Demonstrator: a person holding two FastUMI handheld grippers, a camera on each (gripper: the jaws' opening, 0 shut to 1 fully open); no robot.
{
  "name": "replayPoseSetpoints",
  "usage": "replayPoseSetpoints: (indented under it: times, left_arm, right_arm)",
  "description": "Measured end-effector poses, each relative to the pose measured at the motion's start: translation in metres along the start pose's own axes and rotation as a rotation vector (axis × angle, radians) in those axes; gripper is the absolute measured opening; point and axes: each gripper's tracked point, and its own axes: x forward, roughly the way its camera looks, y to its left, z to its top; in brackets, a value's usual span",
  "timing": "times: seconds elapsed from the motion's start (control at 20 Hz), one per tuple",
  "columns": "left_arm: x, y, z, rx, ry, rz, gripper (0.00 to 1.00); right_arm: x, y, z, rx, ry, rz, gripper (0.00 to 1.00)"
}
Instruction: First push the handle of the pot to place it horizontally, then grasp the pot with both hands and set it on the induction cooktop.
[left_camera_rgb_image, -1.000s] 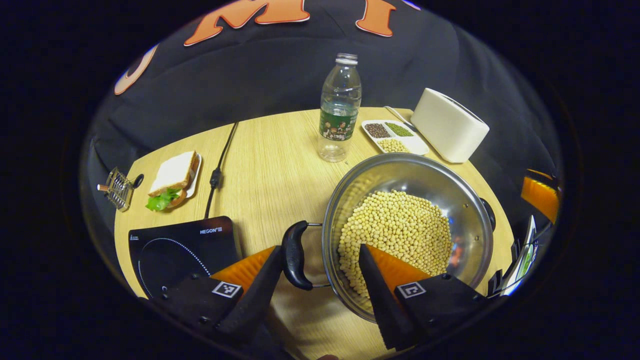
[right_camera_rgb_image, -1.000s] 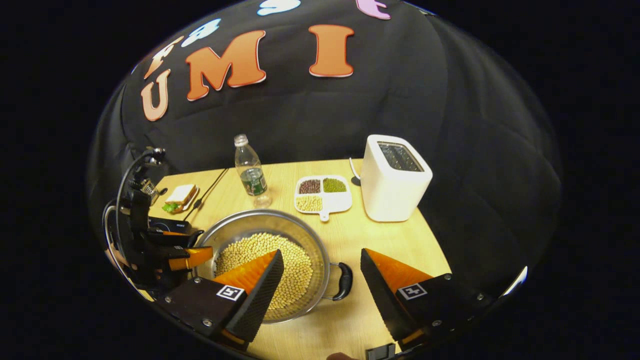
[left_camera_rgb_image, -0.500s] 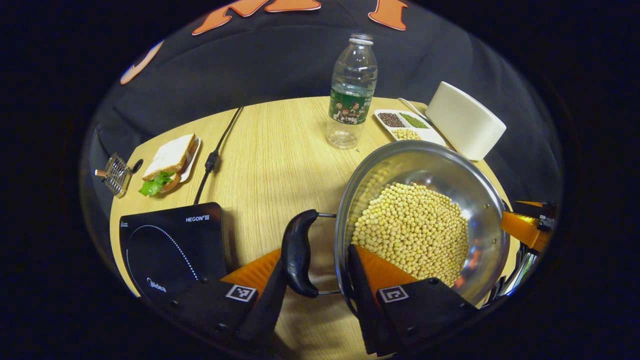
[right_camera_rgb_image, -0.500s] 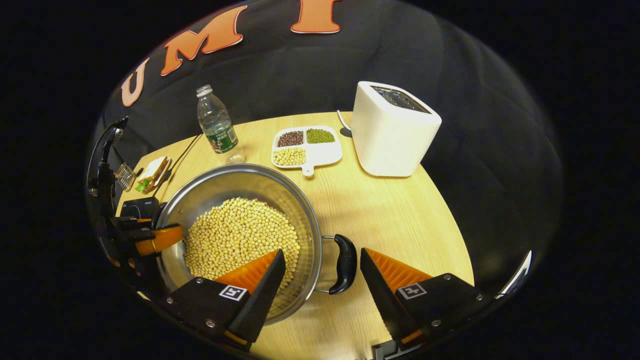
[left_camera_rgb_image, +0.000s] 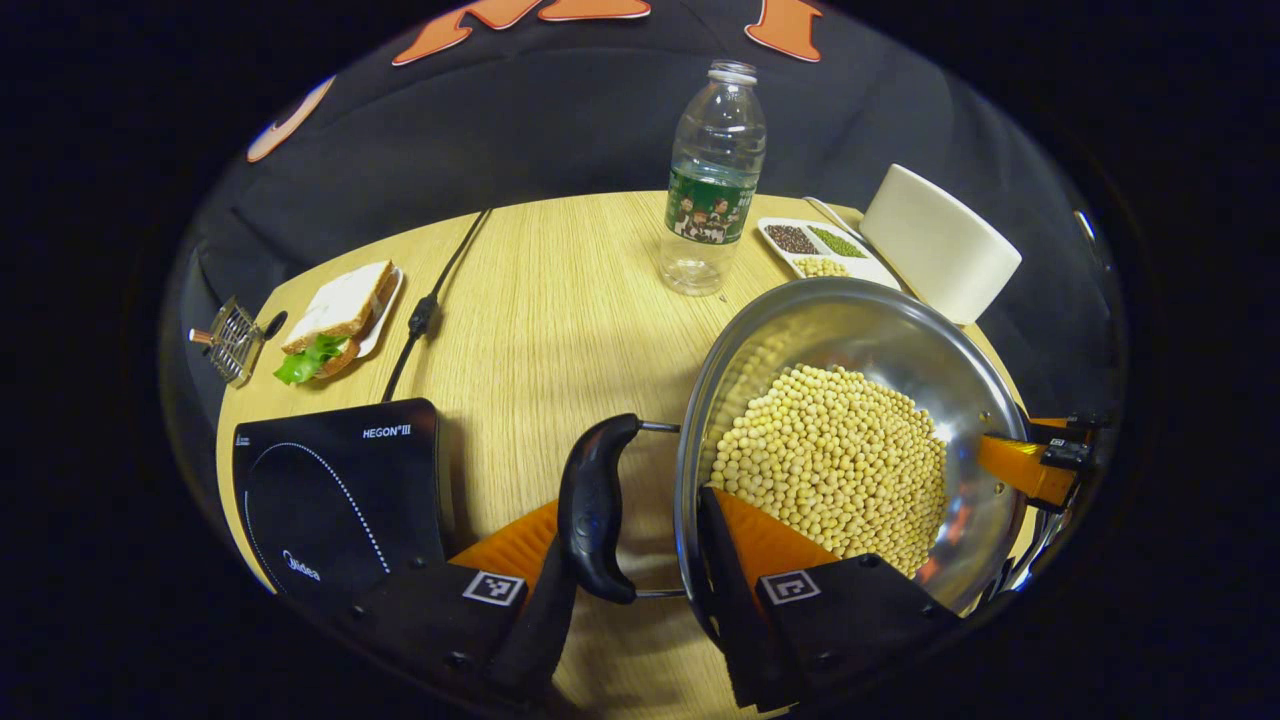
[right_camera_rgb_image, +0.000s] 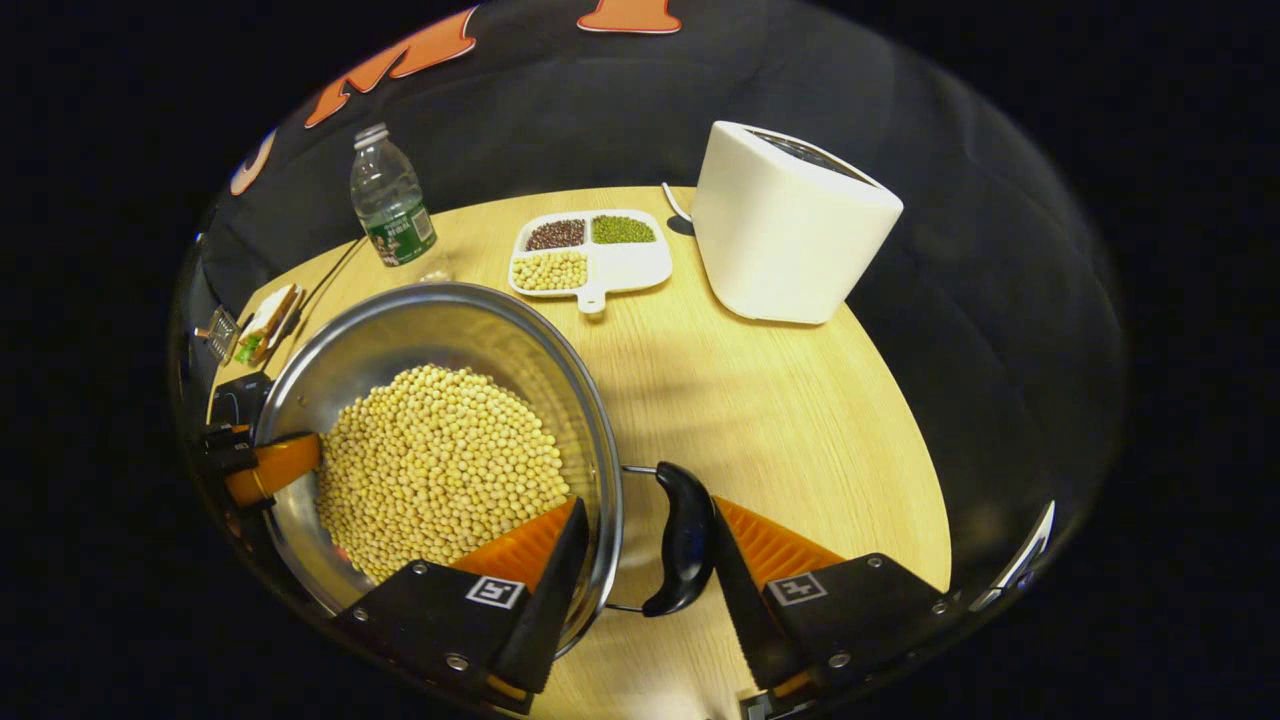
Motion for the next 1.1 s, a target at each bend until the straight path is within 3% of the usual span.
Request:
replayPoseSetpoints:
  times: [0.25,0.5,0.75,0.95,1.1]
  left_arm:
    - [-0.006,0.001,-0.003,-0.015,-0.01,0.043,0.68]
    - [-0.013,0.012,0.003,-0.029,-0.024,0.086,0.65]
    - [-0.021,0.019,0.006,-0.033,-0.069,0.125,0.64]
    - [-0.057,0.041,0.016,-0.07,-0.098,0.163,0.64]
    - [-0.084,0.07,0.022,-0.09,-0.132,0.209,0.64]
  right_arm:
    - [0.001,0.001,-0.002,0.017,0.046,0.03,0.68]
    - [0.002,0.001,0.001,0.07,0.094,0.082,0.54]
    - [0.001,0.0,0.001,0.059,0.041,0.098,0.53]
    - [0.007,0.001,0.003,0.042,-0.002,0.126,0.57]
    - [0.015,0.004,0.006,0.017,-0.03,0.158,0.53]
